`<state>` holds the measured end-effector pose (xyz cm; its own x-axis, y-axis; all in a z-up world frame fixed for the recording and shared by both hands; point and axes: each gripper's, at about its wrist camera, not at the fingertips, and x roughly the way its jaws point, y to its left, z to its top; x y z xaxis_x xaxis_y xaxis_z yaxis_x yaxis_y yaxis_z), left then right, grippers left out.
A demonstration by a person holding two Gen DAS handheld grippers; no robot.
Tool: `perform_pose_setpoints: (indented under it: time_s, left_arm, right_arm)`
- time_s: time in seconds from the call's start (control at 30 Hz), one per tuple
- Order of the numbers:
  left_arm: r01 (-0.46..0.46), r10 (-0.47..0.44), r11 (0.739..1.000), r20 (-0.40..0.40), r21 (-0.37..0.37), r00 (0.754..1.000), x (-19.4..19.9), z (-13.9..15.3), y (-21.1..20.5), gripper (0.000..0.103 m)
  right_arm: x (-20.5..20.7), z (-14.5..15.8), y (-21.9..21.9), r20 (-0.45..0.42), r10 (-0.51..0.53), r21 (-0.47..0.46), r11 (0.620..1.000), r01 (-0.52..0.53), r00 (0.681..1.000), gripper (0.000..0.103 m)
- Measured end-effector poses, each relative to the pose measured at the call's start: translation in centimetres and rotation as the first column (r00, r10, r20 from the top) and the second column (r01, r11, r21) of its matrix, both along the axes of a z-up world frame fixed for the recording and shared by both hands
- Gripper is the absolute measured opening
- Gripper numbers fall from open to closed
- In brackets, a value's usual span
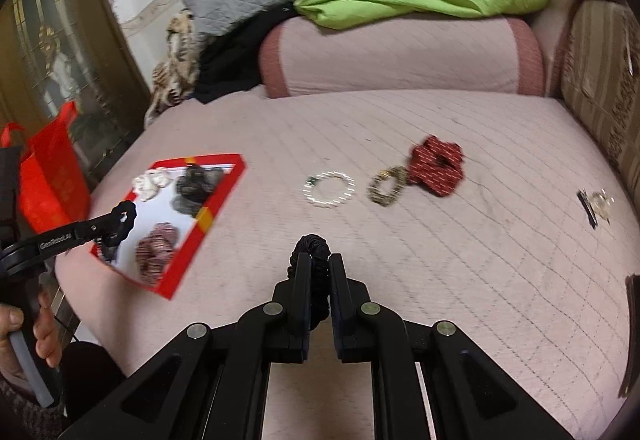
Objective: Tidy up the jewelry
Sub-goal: 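Carry both black rings into the box and open both tools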
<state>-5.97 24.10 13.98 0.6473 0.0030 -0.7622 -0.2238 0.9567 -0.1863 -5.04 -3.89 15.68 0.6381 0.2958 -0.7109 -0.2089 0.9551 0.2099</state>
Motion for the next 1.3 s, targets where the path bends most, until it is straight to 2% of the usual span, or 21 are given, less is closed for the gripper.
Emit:
perform_pose_setpoints:
  time_s: [0.17,0.33,0.63,0.93,1.17,1.3]
  left_arm:
    - [-0.116,0.116,0.992,-0.013,-0.046,0.993,-1.1,-0.8,5.0,0.009]
    - [-0.196,0.194,0.977,-0.037,-0.085,0.98,-1.9,-2.3,8.5,0.009]
    - [-0.235,0.23,0.964,-0.057,-0.122,0.972,-1.8,-4.6,11.8,0.009]
    - [-0.244,0.237,0.965,-0.081,-0.093,0.968,3.5,-6.3,15.0,0.009]
    - [-0.249,0.244,0.966,-0.076,-0.075,0.967,7.0,-7.6,16.8,0.009]
    - [-0.247,0.243,0.965,-0.061,-0.087,0.968,7.4,-8.1,17.3,0.009]
  right_arm:
    - [0.0,1.1,3.8,0.002,0.084,0.0,0.996,-0.084,0.996,0.009]
    - [1.2,1.5,7.9,-0.022,0.157,0.032,0.987,-0.157,0.987,0.01]
    - [4.5,0.7,16.4,-0.058,0.277,0.078,0.959,-0.273,0.959,0.01]
    - [10.1,-3.3,23.2,-0.166,0.318,0.145,0.944,-0.296,0.933,0.01]
    - [13.7,-7.4,26.7,-0.257,0.342,0.201,0.934,-0.296,0.904,0.01]
    - [14.3,-8.3,27.5,-0.267,0.354,0.196,0.931,-0.309,0.896,0.01]
